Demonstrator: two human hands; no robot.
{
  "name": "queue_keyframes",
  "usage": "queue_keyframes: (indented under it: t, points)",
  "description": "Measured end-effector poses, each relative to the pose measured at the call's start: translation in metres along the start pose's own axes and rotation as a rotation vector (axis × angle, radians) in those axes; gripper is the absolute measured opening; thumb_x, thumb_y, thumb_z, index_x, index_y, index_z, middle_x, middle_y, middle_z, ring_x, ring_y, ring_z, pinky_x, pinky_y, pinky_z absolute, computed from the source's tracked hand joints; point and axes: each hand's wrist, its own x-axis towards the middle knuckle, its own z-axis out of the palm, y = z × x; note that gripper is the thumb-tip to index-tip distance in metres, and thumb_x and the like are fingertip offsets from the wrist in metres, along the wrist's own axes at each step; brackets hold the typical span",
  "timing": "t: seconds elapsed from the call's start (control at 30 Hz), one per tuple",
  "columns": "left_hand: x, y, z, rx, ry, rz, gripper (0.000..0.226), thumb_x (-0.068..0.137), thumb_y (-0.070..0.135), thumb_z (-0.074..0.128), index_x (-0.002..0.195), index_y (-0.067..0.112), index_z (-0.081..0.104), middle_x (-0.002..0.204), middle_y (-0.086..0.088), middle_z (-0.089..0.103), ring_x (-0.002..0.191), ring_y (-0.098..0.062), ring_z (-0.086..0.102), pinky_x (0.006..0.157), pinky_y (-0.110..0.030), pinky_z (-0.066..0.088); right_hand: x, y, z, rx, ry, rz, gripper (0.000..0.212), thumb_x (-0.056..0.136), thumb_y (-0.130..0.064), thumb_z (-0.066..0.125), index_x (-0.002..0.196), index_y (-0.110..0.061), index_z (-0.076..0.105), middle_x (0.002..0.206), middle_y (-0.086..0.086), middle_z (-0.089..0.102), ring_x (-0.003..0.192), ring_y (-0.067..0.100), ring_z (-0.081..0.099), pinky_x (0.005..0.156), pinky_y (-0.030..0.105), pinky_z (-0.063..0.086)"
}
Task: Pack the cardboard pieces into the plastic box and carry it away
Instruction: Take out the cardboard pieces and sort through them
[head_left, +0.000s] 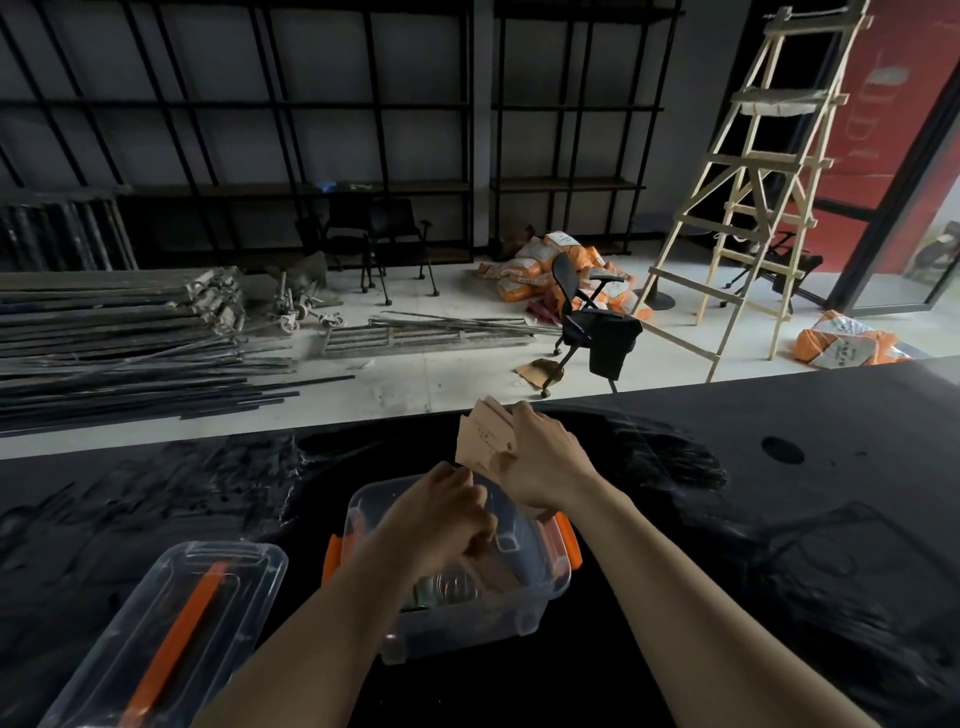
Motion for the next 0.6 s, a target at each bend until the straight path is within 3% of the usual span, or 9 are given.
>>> queue_keyframes:
  t: [0.1, 0.17, 0.23, 0.33, 0.4, 0.47, 0.53, 0.6]
  points:
    - [-0.007, -0.02, -0.016, -0.288, -0.02, -0.042, 0.029, 0.096, 0.034, 0.056, 0.122, 0.028, 0.066, 0.125, 0.005, 0.06, 0.118, -0.021, 0.057, 0.087, -0.034, 0.045, 0.006, 0.003, -0.006, 0.158, -0.047, -0.004, 0.036, 0.091, -0.027, 0.06, 0.119, -0.008, 0.046, 0.112, 0.009, 0.058, 0.103, 0.031, 0.061, 0.072, 0.037, 0.049]
    - [-0.012, -0.033, -0.024, -0.606, -0.037, -0.17, 0.034, 0.093, 0.037, 0.057, 0.125, 0.028, 0.066, 0.131, 0.005, 0.064, 0.119, -0.019, 0.061, 0.094, -0.035, 0.05, 0.009, 0.002, -0.008, 0.281, -0.063, -0.032, 0.038, 0.087, -0.032, 0.062, 0.113, -0.008, 0.051, 0.103, 0.007, 0.061, 0.096, 0.029, 0.064, 0.071, 0.042, 0.052]
    - [-0.021, -0.046, -0.026, -0.867, -0.031, -0.266, 0.035, 0.091, 0.024, 0.063, 0.125, 0.02, 0.068, 0.127, -0.004, 0.069, 0.118, -0.022, 0.064, 0.101, -0.04, 0.051, 0.013, 0.003, -0.008, 0.355, -0.074, -0.085, 0.035, 0.083, -0.034, 0.062, 0.104, -0.006, 0.058, 0.091, 0.008, 0.065, 0.084, 0.024, 0.065, 0.072, 0.048, 0.055]
    - [-0.033, -0.062, -0.025, -0.86, -0.042, -0.38, 0.028, 0.088, 0.024, 0.069, 0.116, 0.022, 0.068, 0.117, 0.005, 0.072, 0.107, -0.015, 0.067, 0.092, -0.037, 0.056, 0.006, -0.001, -0.009, 0.465, -0.129, -0.132, 0.02, 0.093, -0.02, 0.06, 0.097, 0.0, 0.059, 0.084, 0.013, 0.065, 0.077, 0.023, 0.063, 0.068, 0.042, 0.051]
    - [-0.039, -0.068, -0.024, -1.046, 0.049, -0.461, 0.023, 0.085, 0.027, 0.073, 0.107, 0.021, 0.067, 0.106, 0.005, 0.075, 0.1, -0.014, 0.071, 0.089, -0.039, 0.058, 0.002, -0.003, -0.004, 0.506, -0.186, -0.163, 0.025, 0.095, -0.024, 0.061, 0.091, 0.001, 0.06, 0.079, 0.009, 0.063, 0.073, 0.018, 0.059, 0.065, 0.037, 0.048]
    - [-0.043, -0.069, -0.026, -1.276, 0.145, -0.521, 0.027, 0.08, 0.012, 0.076, 0.104, 0.015, 0.066, 0.102, -0.004, 0.076, 0.099, -0.019, 0.072, 0.086, -0.037, 0.058, -0.002, -0.004, 0.004, 0.507, -0.221, -0.18, 0.035, 0.089, -0.038, 0.065, 0.091, -0.003, 0.062, 0.083, 0.011, 0.069, 0.074, 0.014, 0.059, 0.066, 0.041, 0.054]
    - [-0.049, -0.071, -0.027, -1.436, 0.261, -0.552, 0.037, 0.073, 0.003, 0.077, 0.106, 0.014, 0.068, 0.101, -0.009, 0.077, 0.097, -0.024, 0.074, 0.084, -0.038, 0.061, -0.001, -0.001, 0.01, 0.56, -0.221, -0.18, 0.047, 0.079, -0.045, 0.066, 0.098, -0.002, 0.064, 0.097, 0.021, 0.073, 0.082, 0.018, 0.065, 0.079, 0.052, 0.057]
    - [-0.053, -0.07, -0.028, -1.657, 0.42, -0.598, 0.048, 0.071, -0.01, 0.073, 0.113, 0.012, 0.065, 0.102, -0.014, 0.077, 0.097, -0.03, 0.073, 0.082, -0.041, 0.061, -0.001, 0.001, 0.011, 0.622, -0.243, -0.2, 0.045, 0.081, -0.042, 0.067, 0.104, -0.004, 0.067, 0.103, 0.021, 0.074, 0.094, 0.027, 0.072, 0.087, 0.055, 0.057]
